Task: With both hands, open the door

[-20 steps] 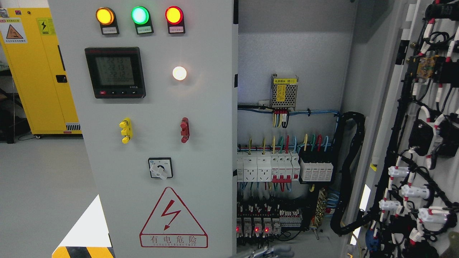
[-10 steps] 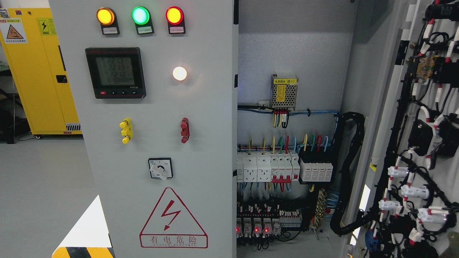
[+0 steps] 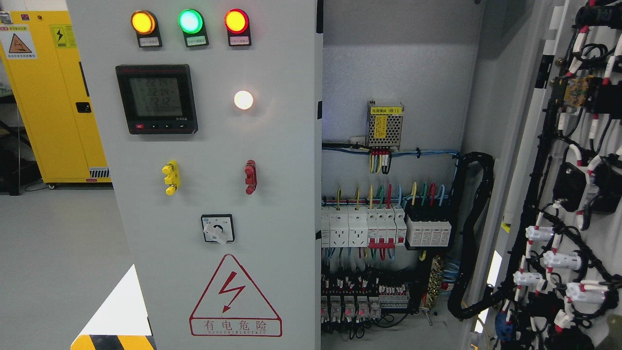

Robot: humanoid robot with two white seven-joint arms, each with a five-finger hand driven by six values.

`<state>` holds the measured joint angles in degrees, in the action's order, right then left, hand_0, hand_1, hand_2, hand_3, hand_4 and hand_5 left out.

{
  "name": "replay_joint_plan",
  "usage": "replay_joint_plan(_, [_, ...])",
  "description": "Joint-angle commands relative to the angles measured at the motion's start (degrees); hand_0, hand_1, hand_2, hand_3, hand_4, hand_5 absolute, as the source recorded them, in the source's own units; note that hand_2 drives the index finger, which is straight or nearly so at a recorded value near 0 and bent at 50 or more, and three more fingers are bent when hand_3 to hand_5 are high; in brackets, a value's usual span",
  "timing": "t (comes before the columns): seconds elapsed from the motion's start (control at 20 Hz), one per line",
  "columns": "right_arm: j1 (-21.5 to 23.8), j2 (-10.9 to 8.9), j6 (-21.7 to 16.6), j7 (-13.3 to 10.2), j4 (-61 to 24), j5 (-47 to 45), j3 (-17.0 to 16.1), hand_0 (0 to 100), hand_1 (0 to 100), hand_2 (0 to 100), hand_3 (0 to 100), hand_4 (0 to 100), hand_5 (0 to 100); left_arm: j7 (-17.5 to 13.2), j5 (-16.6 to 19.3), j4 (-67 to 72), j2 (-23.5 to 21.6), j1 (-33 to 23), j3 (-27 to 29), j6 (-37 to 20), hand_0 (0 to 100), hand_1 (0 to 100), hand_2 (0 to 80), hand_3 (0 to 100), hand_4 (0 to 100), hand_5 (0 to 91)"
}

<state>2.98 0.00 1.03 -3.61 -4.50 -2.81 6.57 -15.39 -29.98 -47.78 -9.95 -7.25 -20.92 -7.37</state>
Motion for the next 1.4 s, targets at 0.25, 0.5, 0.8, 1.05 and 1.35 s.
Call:
replay_joint_plan(0.25, [1.1, -0.70, 0.0, 0.0, -1.1, 0.0, -0.1, 0, 50, 4, 0, 0, 0, 0.4, 0.6, 49.6, 9.5, 2.1, 0.8, -1.8, 12, 56, 0.0, 0, 0, 0.0])
replay_joint_plan(0.5, [1.1, 0.00, 0.0, 0.0, -1.7, 0.1, 0.0, 0, 50, 4, 0, 0, 0, 3.6, 0.7, 50.1, 11.1, 2.1, 0.5, -1.7, 12, 56, 0.0, 0, 0, 0.0])
replay_joint_plan(0.8, [1.1, 0.62, 0.0, 0.0, -2.4, 0.2, -0.1, 0, 50, 4, 0, 0, 0, 5.0, 0.7, 50.1, 10.6, 2.3, 0.4, -1.2, 12, 56, 0.0, 0, 0, 0.0])
replay_joint_plan(1.05, [2.2, 0.62, 0.0, 0.0, -11.6, 0.0, 0.0, 0, 50, 4, 0, 0, 0, 5.0, 2.7, 50.1, 10.6, 2.3, 0.5, -0.2, 12, 56, 0.0, 0, 0, 0.0])
replay_joint_plan(1.35, [11.2, 0.79, 0.0, 0.0, -51.1, 0.0, 0.7, 0, 50, 4, 0, 0, 0, 4.8, 2.8, 49.6, 9.3, 3.6, 0.7, -0.4, 12, 56, 0.0, 0, 0, 0.0])
